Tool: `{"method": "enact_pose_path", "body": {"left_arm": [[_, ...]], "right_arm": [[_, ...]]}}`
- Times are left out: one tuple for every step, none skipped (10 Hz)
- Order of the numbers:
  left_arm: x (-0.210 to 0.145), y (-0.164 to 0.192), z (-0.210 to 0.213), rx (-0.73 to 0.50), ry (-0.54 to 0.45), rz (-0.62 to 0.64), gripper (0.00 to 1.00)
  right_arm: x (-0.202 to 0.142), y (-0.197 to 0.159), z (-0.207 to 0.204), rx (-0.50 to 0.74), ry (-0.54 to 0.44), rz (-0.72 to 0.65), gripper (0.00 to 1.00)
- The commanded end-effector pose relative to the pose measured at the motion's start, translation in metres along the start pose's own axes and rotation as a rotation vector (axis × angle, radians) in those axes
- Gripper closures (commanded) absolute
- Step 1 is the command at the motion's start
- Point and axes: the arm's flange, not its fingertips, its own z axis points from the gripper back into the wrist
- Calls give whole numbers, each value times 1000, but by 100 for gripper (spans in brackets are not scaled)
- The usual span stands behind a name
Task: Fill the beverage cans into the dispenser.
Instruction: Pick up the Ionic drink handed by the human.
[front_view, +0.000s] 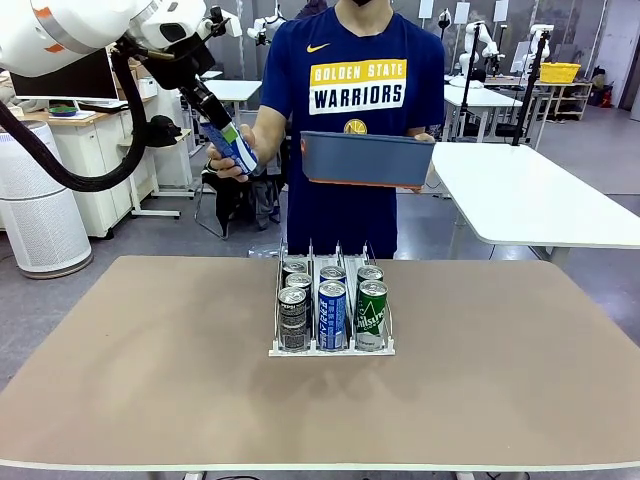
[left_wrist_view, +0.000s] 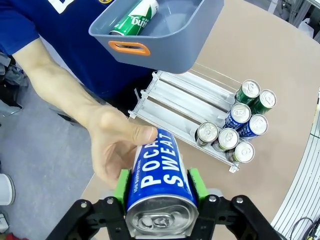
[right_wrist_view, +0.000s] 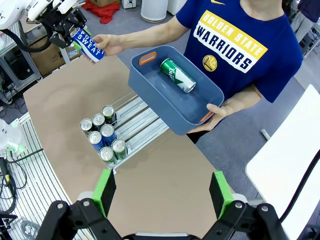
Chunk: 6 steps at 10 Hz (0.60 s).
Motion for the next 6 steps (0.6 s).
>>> {"method": "enact_pose_path", "body": {"left_arm": [[-2, -2, 1, 1, 46, 1, 100], [0, -1, 1, -11, 25, 16, 100], [0, 0, -1, 2, 11, -1, 46], [0, 0, -1, 2, 11, -1, 46], [0, 0, -1, 2, 11, -1, 46], [0, 0, -1, 2, 11, -1, 46]], "right_arm": [[0, 1, -1, 9, 1, 0, 0], [0, 1, -1, 9, 1, 0, 0], [0, 1, -1, 9, 1, 0, 0], [0, 1, -1, 9, 1, 0, 0], [0, 1, -1, 9, 1, 0, 0], [0, 1, -1, 9, 1, 0, 0]]}}
